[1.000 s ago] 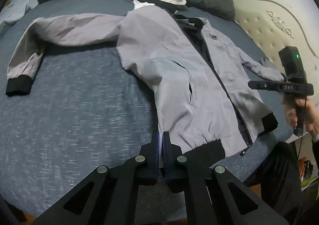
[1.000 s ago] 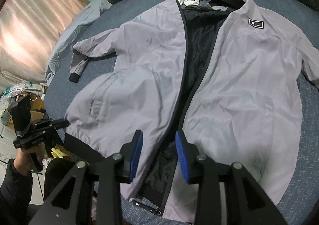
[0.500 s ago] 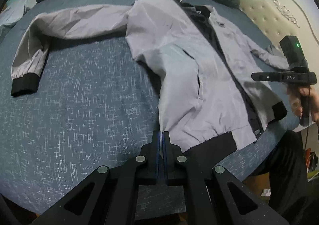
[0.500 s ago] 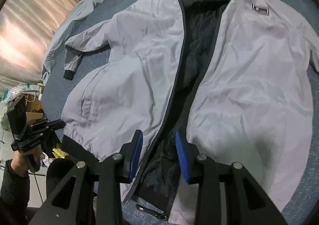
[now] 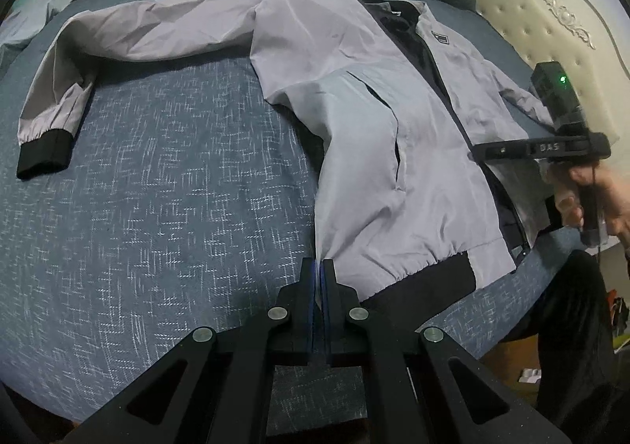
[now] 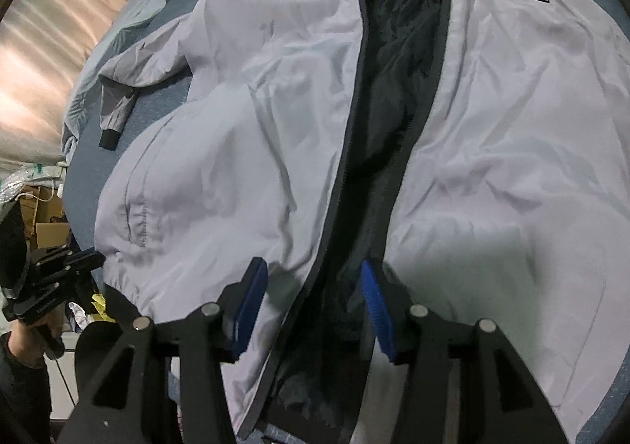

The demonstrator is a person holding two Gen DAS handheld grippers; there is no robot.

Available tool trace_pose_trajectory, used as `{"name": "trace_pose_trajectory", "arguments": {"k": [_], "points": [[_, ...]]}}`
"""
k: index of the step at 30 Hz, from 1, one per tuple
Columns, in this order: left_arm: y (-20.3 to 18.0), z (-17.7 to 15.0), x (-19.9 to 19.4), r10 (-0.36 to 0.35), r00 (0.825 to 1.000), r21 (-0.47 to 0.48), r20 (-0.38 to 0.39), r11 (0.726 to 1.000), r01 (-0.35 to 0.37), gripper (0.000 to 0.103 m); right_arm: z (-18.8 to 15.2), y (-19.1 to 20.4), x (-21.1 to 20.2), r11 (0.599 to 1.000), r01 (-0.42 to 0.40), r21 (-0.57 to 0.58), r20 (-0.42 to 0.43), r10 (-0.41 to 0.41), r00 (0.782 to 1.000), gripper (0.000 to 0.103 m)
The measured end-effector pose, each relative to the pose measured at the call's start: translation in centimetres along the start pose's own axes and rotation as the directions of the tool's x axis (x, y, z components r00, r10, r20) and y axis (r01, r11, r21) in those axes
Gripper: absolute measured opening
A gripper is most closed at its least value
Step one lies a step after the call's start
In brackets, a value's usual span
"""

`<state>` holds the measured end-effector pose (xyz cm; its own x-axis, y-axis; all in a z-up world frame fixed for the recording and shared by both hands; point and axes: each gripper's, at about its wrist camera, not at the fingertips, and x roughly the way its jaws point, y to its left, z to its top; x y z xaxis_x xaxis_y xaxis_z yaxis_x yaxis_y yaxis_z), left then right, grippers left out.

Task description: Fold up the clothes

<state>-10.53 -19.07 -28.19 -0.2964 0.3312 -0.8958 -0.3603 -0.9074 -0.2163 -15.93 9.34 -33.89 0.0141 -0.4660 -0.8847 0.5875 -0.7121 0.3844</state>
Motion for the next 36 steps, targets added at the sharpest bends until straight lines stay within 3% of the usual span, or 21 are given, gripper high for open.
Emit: {"name": "trace_pose_trajectory", "arguments": {"k": [5, 6, 14, 17, 20, 24, 29, 36], "points": [[0.3, -0.2, 0.0, -0.003, 1.0, -0.004, -0.012, 1.0, 0.003, 0.002, -0.3, -0.1, 0.4, 0.999, -0.04, 0.012, 0.019, 0.04, 0.999, 0.004], [0.4, -0.3, 0.0, -0.002, 1.0, -0.005, -0.012, 1.0, 0.002, 0.002, -0.4, -0.1, 0.3, 0.999, -0.05, 0.016, 0.03, 0.05, 0.998, 0.003], [2.1, -1.5, -0.6, 0.023, 0.999, -0.036, -0.025, 0.999, -0.024, 0.0, -0.7, 0.5, -1.3, 0.999, -0.032, -0.04, 0.042, 0.034, 0.999, 0.002], [2.3, -0.9, -1.3, 0.004, 1.0, -0.054, 0.007, 0.999, -0.004, 0.0, -0.8, 0.2, -0.9, 0.999, -0.004, -0.037, 0.04, 0.006, 0.999, 0.002], [2.2, 0.5, -2.0, -0.01, 0.999, -0.06, 0.041, 0.998, 0.013, 0.0, -0.8, 0.0, -0.7, 0.999, -0.03, -0.032, 0.033, 0.031, 0.999, 0.003], [2.0, 4.2, -2.7, -0.003, 0.996, -0.043, 0.087, 0.999, 0.007, 0.0, 0.2, -0.3, -2.2, 0.996, -0.057, -0.064, 0.035, 0.059, 0.998, 0.009], [2.1, 10.1, -2.2, -0.026, 0.992, -0.02, 0.123, 0.999, 0.029, 0.002, 3.4, -3.2, -6.0, 0.999, -0.007, -0.047, 0.124, 0.013, 0.992, 0.022], [2.3, 19.8, 2.5, -0.052, 0.992, 0.028, 0.116, 0.998, 0.049, 0.021, 10.3, -9.2, -10.3, 0.994, 0.102, 0.04, 0.243, -0.109, 0.964, 0.031]]}}
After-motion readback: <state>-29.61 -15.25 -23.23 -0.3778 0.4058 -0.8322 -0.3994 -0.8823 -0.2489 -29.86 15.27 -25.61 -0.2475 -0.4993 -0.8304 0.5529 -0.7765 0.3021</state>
